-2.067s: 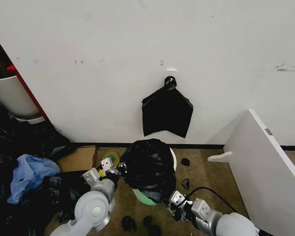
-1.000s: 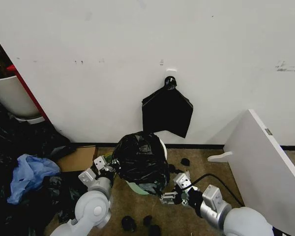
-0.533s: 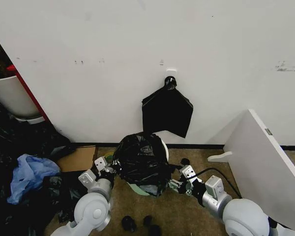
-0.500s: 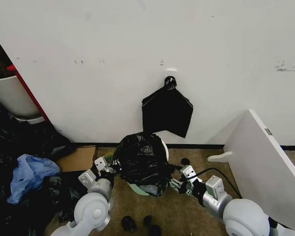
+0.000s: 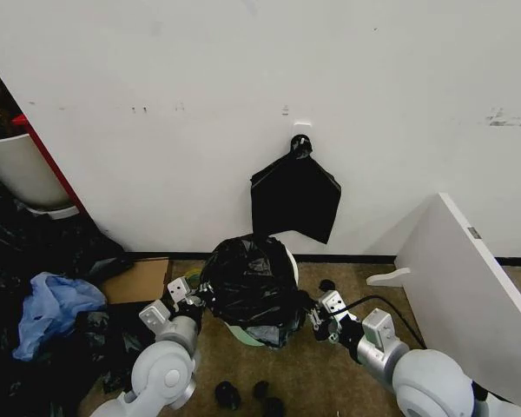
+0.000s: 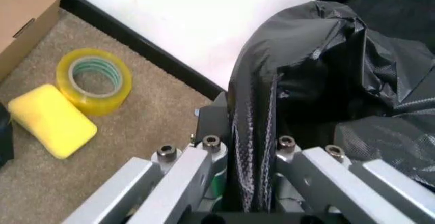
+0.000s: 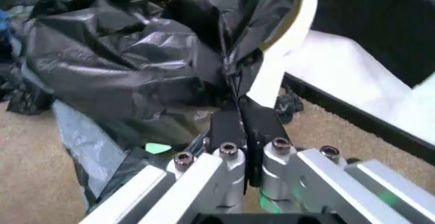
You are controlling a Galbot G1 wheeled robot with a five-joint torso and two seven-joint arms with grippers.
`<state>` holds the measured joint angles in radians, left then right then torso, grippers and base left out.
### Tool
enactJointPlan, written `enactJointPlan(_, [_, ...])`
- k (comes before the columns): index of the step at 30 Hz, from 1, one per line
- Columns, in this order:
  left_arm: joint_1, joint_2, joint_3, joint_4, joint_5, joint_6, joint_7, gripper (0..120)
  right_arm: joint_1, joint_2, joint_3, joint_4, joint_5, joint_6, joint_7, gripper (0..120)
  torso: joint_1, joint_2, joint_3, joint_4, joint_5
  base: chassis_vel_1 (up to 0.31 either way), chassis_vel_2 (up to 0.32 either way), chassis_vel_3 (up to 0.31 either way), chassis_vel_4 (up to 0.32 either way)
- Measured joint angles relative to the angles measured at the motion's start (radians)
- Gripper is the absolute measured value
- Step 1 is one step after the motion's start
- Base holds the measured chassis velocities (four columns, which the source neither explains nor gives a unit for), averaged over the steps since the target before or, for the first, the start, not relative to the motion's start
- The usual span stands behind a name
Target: Place the garbage bag over the trash bin.
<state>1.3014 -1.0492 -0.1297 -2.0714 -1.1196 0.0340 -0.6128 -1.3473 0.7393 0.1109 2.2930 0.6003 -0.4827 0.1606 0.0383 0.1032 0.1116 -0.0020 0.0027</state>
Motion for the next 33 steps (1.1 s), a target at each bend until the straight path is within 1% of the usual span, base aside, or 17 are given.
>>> enactJointPlan(2, [0.004,0.003,-0.001,-0.001,0.003,-0.007,0.018,4,0.0,0.01,0.0,-0.006,0.03,0.007,0.041,0,0.0,0.0,0.0,0.0,0.0,0.0,0.0,0.0,0.0])
enactJointPlan(4, [0.011,0.006,-0.003,-0.002,0.003,-0.024,0.048,4,-0.004,0.022,0.022,-0.013,0.104,0.015,0.093,0,0.0,0.0,0.0,0.0,0.0002,0.0,0.0,0.0,0.0])
enactJointPlan(5, [0.013,0.006,-0.003,-0.002,0.002,-0.029,0.059,4,-0.007,0.023,0.031,-0.013,0.119,0.015,0.1,0,0.0,0.0,0.0,0.0,0.0,0.0,0.0,0.0,0.0])
enactJointPlan(10, [0.018,0.013,-0.003,0.002,-0.009,-0.05,0.091,4,-0.012,0.021,0.053,-0.025,0.136,-0.006,0.125,0,0.0,0.0,0.0,0.0,-0.0001,0.0,0.0,0.0,0.0])
enactJointPlan(14, [0.02,0.013,-0.002,-0.003,-0.024,-0.062,0.12,4,-0.008,0.02,0.066,-0.074,0.17,-0.041,0.139,0,0.0,0.0,0.0,0.0,0.0,0.0,0.0,0.0,0.0])
enactJointPlan(18, [0.024,0.011,-0.002,-0.009,-0.03,-0.071,0.137,4,-0.011,0.022,0.065,-0.093,0.169,-0.057,0.131,0,0.0,0.0,0.0,0.0,0.0001,0.0,0.0,0.0,0.0])
enactJointPlan(24, [0.024,0.006,0.001,-0.014,-0.041,-0.074,0.146,4,-0.03,0.023,0.042,-0.093,0.111,-0.069,0.09,0,0.0,0.0,0.0,0.0001,0.0001,0.0,0.0,0.0,0.0])
enactJointPlan(28, [0.006,-0.011,0.005,-0.012,-0.052,-0.071,0.098,4,-0.073,0.024,0.007,-0.072,-0.012,-0.04,0.048,0,0.0,0.0,0.0,-0.0001,0.0,0.0,0.0,0.0,0.0])
enactJointPlan(30, [0.003,-0.014,0.005,-0.011,-0.056,-0.069,0.09,4,-0.08,0.025,0.0,-0.069,-0.035,-0.033,0.046,0,0.0,0.0,0.0,-0.0001,0.0,0.0,0.0,0.0,0.0])
enactJointPlan(33, [-0.002,-0.019,0.009,-0.011,-0.068,-0.061,0.07,4,-0.098,0.033,-0.015,-0.06,-0.11,-0.004,0.042,0,0.0,0.0,0.0,-0.0001,0.0001,0.0,0.0,0.0,0.0])
